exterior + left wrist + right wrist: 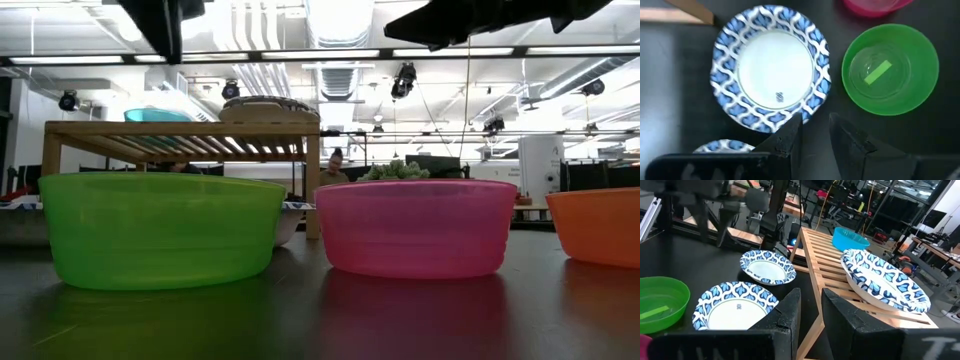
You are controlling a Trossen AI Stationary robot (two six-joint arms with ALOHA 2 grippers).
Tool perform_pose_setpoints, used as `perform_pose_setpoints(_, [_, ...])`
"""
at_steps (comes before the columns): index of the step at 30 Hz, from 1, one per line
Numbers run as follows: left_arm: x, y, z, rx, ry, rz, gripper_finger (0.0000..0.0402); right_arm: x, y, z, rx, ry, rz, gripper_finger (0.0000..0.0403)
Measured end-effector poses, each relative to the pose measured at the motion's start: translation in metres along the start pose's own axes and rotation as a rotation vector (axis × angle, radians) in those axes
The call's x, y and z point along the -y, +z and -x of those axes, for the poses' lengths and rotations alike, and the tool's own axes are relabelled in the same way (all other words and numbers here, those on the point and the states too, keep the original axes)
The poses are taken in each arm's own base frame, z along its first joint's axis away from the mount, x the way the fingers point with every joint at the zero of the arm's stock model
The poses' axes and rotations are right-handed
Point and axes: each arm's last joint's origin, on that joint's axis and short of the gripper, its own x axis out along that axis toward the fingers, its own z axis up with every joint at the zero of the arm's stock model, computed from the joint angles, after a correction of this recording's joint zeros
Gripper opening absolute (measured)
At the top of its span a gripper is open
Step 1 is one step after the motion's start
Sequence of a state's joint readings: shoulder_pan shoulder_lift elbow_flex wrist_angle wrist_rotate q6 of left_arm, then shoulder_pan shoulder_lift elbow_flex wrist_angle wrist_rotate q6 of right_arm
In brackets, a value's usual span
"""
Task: Place and stack bowls onto a shelf
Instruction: Stack the green bowl on top of the blue bowl on the shelf
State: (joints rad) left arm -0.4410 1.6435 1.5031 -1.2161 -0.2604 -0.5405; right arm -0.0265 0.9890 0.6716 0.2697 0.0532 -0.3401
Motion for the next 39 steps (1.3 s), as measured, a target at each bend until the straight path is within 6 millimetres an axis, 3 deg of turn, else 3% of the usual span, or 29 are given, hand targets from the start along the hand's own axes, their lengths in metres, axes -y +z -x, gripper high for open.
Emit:
perform_pose_setpoints(7, [0.020,-0.013,-0.026,0.109,-0.158,0.102,0.0080,0.000,0.000,0.000,-0.004,0.002,0.001,0.0068])
perform_pose_setpoints(12, [0.015,-0.051,-0.065,-0.041,-0.235,0.473,0.0080,0.000,0.000,0.000,-0.004,0.002,0.001,0.0068])
perform_pose_setpoints(15, [0.017,-0.065,-0.078,-0.097,-0.278,0.691,0.0080,0.000,0.000,0.000,-0.004,0.002,0.001,0.0068])
perform_pose_setpoints(21, [0.021,-0.060,-0.082,-0.005,-0.305,0.855,0.0083,0.000,0.000,0.000,-0.003,0.001,0.011,0.0068])
perform_pose_setpoints(27, [0.023,-0.060,-0.091,-0.019,-0.268,0.982,0.0117,0.000,0.001,0.000,0.002,0.000,0.012,0.0068])
perform_pose_setpoints(33, [0.028,-0.058,-0.100,-0.025,-0.258,0.980,0.0145,0.000,0.001,0.000,0.001,0.000,0.019,0.0068])
perform_pose_setpoints(39, [0.033,-0.057,-0.109,-0.025,-0.253,0.958,0.0131,0.000,0.001,0.000,0.002,0.000,0.019,0.0068])
